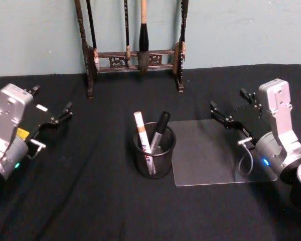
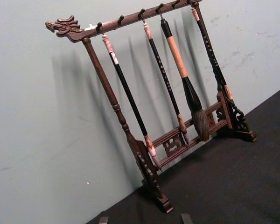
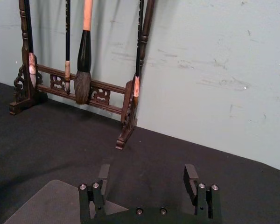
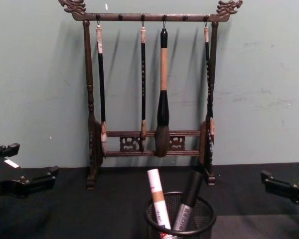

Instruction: Pick up the water-based marker from the table and place it into the pen holder.

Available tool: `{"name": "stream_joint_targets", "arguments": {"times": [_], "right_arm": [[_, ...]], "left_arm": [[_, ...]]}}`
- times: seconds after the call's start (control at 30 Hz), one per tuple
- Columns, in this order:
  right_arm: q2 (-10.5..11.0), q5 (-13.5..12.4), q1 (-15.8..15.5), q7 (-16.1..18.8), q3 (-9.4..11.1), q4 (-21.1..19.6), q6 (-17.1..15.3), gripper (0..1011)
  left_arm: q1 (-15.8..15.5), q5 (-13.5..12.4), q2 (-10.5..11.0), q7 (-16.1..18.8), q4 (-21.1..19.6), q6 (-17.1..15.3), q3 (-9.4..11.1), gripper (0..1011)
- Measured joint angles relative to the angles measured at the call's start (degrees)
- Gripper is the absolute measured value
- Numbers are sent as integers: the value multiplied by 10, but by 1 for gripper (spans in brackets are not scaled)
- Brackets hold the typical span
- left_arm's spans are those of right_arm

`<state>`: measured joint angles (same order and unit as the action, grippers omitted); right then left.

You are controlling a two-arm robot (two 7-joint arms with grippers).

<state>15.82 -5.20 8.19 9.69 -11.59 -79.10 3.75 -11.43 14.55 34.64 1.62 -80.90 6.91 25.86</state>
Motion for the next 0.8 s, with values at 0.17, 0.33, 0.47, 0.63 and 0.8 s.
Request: {"name": "stream_joint_targets", "arguments": {"times": [0.17,0.33,0.47,0.63,0.8], "right_arm": [[1,-1,-1,1,0,-2,0,1002],[1,-1,-1,1,-1,-3,-1,1002],[2,-2,-1,1,-1,-4,-1,1002],[2,-2,-1,2,-1,-4,-1,1002],[2,-3,-2,2,-1,-4,-1,1002]], "left_arm": [[0,0,0,0,0,0,0,1001],[0,0,0,0,0,0,0,1001],[0,0,0,0,0,0,0,1001],[0,0,0,0,0,0,0,1001],[0,0,0,0,0,0,0,1001]]}}
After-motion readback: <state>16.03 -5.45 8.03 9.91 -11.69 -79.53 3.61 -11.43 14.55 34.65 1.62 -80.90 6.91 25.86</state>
